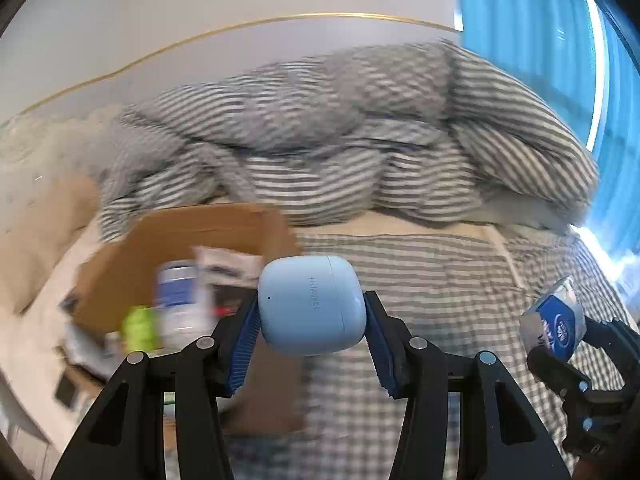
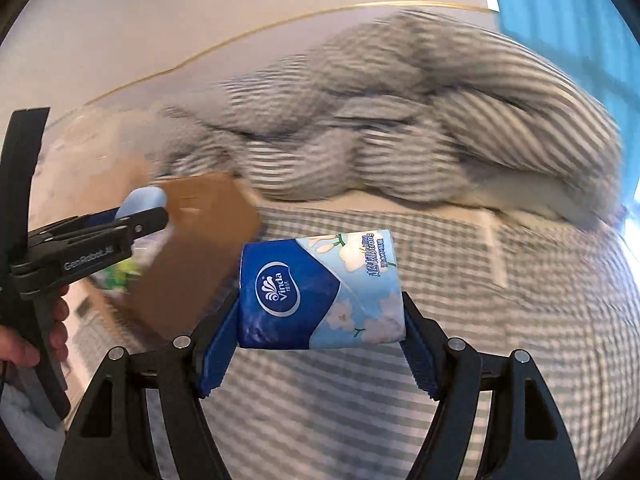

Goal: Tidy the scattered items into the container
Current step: 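Carry earbud case and tissue pack into the box and open both tools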

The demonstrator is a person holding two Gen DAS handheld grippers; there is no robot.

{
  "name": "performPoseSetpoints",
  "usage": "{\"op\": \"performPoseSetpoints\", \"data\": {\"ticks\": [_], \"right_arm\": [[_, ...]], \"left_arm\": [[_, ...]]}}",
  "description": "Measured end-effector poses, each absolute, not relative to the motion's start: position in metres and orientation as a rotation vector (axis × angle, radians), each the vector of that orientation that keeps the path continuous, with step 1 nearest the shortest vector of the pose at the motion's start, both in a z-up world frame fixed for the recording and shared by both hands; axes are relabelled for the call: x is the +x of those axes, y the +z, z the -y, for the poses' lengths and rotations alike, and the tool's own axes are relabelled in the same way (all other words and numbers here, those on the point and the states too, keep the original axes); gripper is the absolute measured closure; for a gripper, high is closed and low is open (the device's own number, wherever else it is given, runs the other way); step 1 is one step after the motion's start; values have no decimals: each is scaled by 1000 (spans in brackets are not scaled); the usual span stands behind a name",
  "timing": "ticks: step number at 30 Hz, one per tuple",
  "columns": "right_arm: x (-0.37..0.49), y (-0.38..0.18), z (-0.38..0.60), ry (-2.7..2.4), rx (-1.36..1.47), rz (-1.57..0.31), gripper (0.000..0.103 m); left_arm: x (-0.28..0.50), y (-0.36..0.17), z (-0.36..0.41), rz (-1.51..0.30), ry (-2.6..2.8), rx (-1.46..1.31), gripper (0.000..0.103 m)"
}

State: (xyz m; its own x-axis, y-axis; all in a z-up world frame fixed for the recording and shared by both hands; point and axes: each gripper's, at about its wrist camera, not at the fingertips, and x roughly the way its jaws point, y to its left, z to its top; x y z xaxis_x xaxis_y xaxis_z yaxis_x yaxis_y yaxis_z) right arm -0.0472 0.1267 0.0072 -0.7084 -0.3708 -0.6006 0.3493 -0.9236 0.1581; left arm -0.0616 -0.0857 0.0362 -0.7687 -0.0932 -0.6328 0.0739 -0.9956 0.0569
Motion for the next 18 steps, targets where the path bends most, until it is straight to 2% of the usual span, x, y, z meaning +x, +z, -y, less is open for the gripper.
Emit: {"op": "performPoseSetpoints", "data": {"ticks": [11,18], "right_arm": [[-61,24,70,-2304,861,-93,30],[-80,7,148,-2296,879,-284,29]], "left_arm": [[-42,32,245,-53,-2654,1033,51],[-56,4,291,-117,-2620,1082,49]]}}
